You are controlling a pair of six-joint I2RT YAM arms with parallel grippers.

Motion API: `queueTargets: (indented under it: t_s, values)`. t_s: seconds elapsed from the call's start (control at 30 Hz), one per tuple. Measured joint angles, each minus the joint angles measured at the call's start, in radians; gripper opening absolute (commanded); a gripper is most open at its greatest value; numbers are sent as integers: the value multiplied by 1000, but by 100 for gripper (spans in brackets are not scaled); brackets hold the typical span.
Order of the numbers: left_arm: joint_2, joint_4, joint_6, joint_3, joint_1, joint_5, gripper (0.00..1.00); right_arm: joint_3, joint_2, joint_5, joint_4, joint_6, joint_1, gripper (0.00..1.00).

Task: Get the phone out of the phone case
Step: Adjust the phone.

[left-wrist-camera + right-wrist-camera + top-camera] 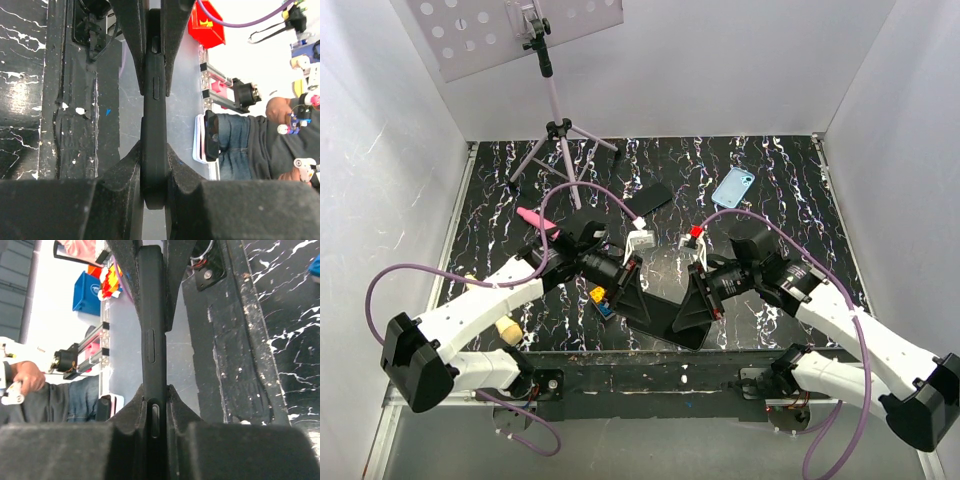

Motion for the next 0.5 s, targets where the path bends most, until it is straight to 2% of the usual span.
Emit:
queueTargets:
  t_s: [0.1, 0.17, 0.2, 0.4, 0.5]
  values:
    - [-10, 9, -53, -2, 27, 3, 30, -6, -13, 42, 44, 15, 8, 1]
    - [-43, 95, -123, -30, 48, -24, 46, -33, -32, 62, 113, 78, 8, 1]
    - [-66, 157, -164, -53, 57, -39, 50, -53, -44, 82, 152, 117, 8, 1]
    - [-222, 621, -517, -243, 87, -160, 51, -106, -98, 171, 322, 304, 14, 1]
    - [-226, 793, -655, -282, 87, -201, 46, -106, -133, 227, 394, 372, 14, 1]
